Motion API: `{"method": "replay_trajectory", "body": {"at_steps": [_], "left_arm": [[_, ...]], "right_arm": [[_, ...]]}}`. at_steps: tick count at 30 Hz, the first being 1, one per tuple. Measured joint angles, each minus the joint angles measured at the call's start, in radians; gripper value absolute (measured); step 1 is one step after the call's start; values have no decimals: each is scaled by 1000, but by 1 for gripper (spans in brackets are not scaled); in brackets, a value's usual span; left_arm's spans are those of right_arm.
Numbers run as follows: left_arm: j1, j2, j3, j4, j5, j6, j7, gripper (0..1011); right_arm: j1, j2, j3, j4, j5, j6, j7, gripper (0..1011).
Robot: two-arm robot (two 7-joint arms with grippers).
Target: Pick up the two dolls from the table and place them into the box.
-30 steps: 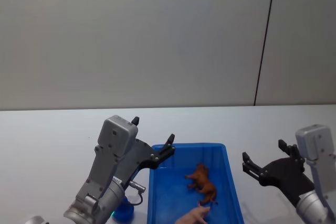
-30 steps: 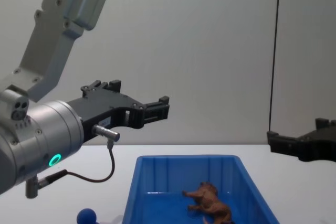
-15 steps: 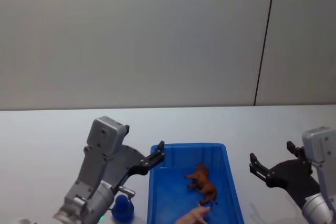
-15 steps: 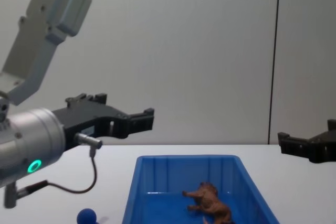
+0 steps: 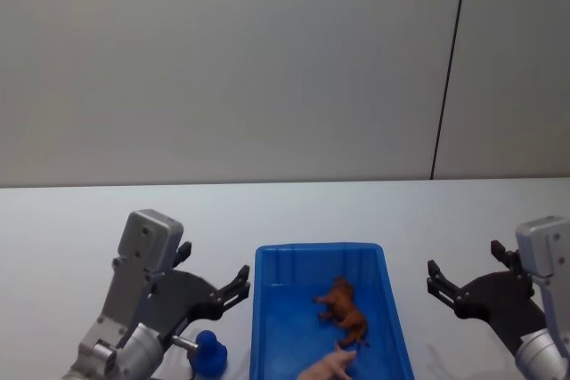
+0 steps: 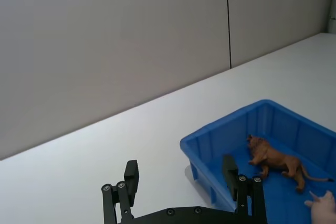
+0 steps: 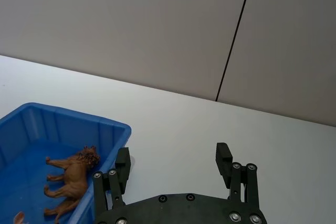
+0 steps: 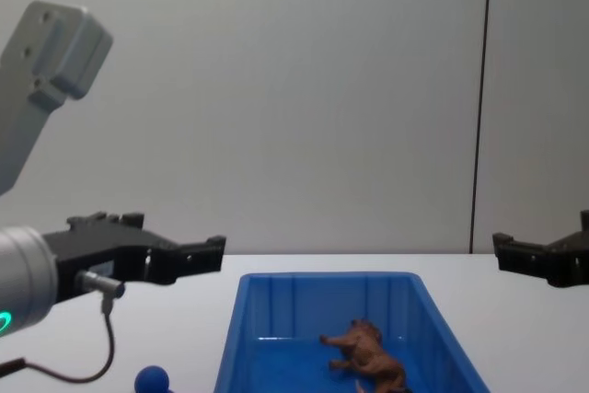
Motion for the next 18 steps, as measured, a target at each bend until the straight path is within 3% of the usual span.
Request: {"method": "replay_trajectory", "body": {"at_steps": [18], "left_arm": [[38,38,-22,29,-66,62,-40,1001]], "right_arm": [[-2,1,0,-2,0,0,-4,1001]]}}
